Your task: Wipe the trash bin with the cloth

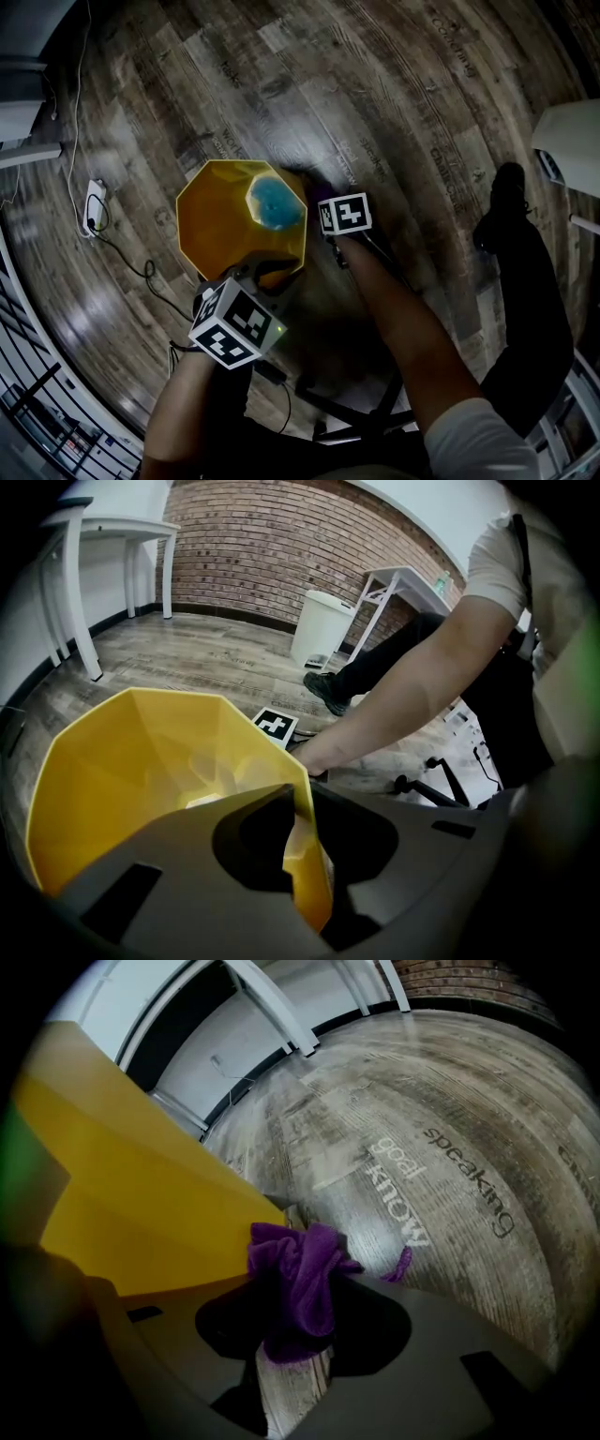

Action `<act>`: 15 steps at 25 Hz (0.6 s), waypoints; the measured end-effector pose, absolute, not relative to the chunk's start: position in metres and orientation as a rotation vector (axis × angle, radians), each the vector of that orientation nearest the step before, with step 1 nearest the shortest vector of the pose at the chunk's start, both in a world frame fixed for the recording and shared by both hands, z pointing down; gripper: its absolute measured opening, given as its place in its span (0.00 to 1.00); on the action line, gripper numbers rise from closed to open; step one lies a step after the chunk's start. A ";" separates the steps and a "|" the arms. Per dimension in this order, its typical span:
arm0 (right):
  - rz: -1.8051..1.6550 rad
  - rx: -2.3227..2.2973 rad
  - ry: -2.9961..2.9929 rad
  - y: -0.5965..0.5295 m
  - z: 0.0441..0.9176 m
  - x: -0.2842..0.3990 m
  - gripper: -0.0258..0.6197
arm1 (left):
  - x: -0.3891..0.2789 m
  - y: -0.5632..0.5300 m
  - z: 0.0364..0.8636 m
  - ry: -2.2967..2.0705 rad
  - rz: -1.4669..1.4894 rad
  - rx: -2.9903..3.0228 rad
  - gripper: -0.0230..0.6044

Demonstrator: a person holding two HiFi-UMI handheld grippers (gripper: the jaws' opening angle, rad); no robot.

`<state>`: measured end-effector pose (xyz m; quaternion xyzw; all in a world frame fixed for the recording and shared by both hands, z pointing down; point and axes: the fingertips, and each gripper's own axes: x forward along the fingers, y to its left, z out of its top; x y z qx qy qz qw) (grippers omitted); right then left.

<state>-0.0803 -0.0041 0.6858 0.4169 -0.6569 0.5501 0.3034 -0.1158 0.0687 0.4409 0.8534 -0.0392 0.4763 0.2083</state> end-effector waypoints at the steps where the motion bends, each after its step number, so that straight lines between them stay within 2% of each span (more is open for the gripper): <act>1: 1.450 1.107 -1.742 -0.005 0.687 -0.080 0.29 | -0.116 0.069 0.441 -0.112 1.323 2.373 0.11; 15: 1.398 1.103 -1.770 0.002 0.652 -0.066 0.29 | -0.122 0.073 0.435 -0.107 1.298 2.372 0.12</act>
